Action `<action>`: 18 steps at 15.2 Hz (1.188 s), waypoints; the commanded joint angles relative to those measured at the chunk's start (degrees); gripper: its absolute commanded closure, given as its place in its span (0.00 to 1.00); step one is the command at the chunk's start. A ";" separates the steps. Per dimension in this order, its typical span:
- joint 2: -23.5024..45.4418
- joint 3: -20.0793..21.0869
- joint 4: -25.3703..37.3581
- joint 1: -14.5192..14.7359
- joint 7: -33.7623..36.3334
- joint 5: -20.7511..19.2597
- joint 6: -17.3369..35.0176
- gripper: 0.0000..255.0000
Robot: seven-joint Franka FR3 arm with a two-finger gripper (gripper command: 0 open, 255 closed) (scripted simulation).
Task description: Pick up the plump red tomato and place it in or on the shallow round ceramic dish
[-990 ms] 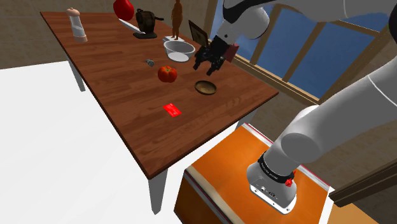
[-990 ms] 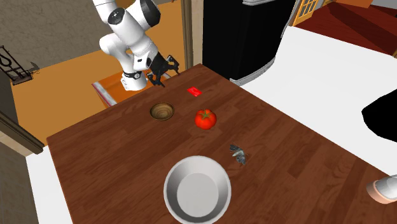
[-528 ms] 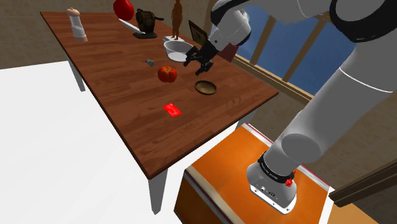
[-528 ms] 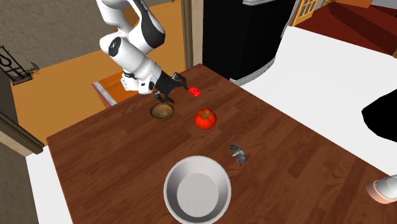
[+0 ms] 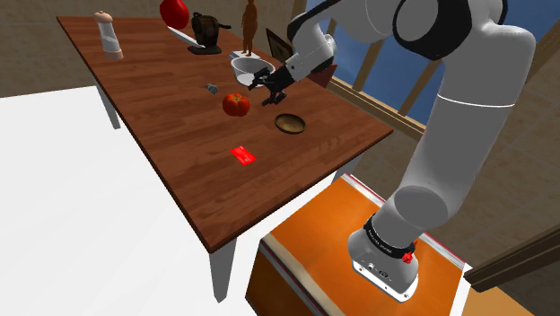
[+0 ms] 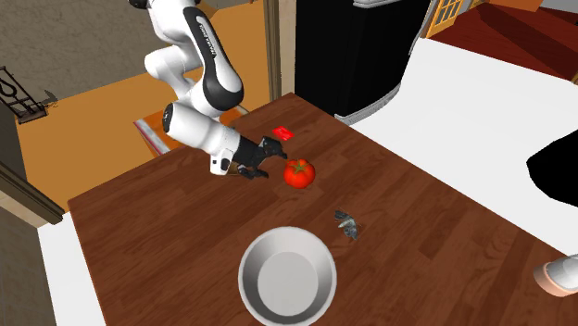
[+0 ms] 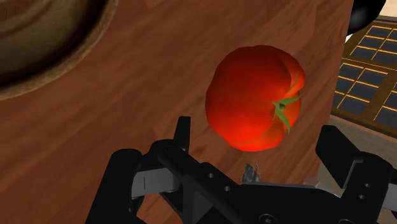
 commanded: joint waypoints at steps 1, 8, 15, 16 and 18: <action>2.29 0.68 1.48 -0.22 -1.07 2.72 0.40 0.00; 5.69 2.28 3.10 0.94 -2.07 5.38 2.87 0.00; 5.68 2.28 3.09 0.94 -2.06 5.38 2.87 0.00; 5.68 2.28 3.09 0.94 -2.06 5.38 2.87 1.00; 5.67 2.28 3.08 0.94 -2.07 5.38 2.88 1.00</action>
